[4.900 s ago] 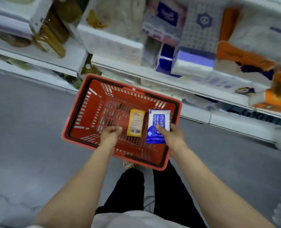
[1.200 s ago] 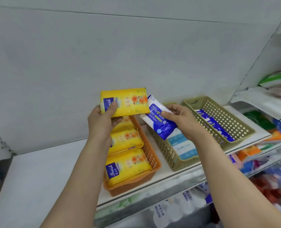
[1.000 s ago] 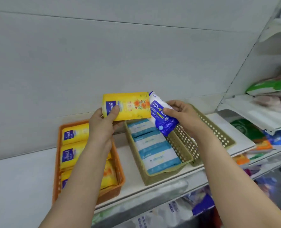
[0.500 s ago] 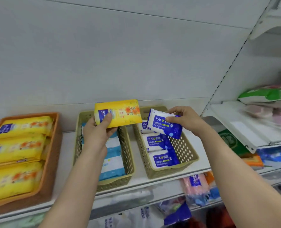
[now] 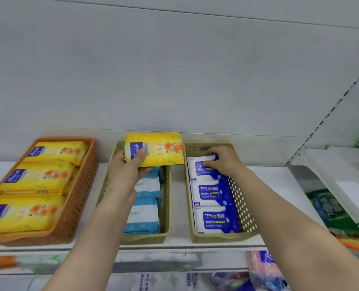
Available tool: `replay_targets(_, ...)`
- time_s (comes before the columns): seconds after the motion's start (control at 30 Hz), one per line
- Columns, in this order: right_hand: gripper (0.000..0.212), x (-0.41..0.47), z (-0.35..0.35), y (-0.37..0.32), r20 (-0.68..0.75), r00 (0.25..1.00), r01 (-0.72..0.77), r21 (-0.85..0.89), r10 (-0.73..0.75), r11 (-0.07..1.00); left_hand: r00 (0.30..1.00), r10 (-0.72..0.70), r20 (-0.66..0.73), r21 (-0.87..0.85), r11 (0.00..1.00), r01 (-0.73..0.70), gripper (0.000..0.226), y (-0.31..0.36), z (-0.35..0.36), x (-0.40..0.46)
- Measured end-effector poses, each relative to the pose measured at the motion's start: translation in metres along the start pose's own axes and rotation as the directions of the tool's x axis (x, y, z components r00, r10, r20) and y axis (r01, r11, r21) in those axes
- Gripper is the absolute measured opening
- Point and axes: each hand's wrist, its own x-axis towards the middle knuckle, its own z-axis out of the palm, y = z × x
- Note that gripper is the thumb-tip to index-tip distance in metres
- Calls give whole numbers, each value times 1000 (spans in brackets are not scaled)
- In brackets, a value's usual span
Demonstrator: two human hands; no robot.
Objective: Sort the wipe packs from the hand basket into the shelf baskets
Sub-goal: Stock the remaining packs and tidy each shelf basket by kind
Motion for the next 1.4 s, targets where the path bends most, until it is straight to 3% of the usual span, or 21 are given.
replay_targets(0.13, 44, -1, 20, 3, 11, 1000, -6, -39, 6, 999, 1000, -2, 13, 10, 1000, 1, 13, 0, -3, 1)
replay_targets(0.3, 47, 0, 19, -5, 22, 998, -50, -60, 52, 997, 998, -39, 48, 25, 999, 38, 23, 2, -9, 3)
replay_targets(0.37, 45, 0, 14, -21, -30, 998, -51, -49, 49, 998, 996, -45, 80, 15, 999, 44, 22, 6, -14, 6)
replay_targets(0.43, 38, -1, 6, -48, -144, 989, -16, 59, 24, 998, 993, -48, 106, 10, 999, 47, 22, 10, -20, 10)
replay_targets(0.5, 29, -4, -4, -89, -205, 979, 55, 286, 5, 957, 989, -52, 139, 18, 999, 50, 22, 14, -28, 13)
replay_targets(0.6, 26, -10, -10, -149, -50, 988, 155, 467, -149, 871, 980, -60, 188, 36, 998, 55, 24, 24, -44, 20)
replay_targets(0.73, 28, -17, 15, -203, 203, 943, 155, 433, -264, 888, 974, -36, 223, 53, 998, 25, 22, 46, -80, 30)
replay_targets(0.87, 15, -24, 53, -248, 215, 935, 132, 525, -281, 841, 961, 0, 275, 117, 993, -34, 23, 75, -142, 43)
replay_targets(1.1, 19, -52, 124, -314, 300, 915, 59, 563, -270, 824, 994, 84, 70, 191, 977, -96, 20, 123, -277, 70)
replay_targets(1.4, 24, -88, 200, -367, 342, 928, 46, 288, -148, 956, 978, 101, 183, 446, 878, -174, 14, 126, -356, 71)
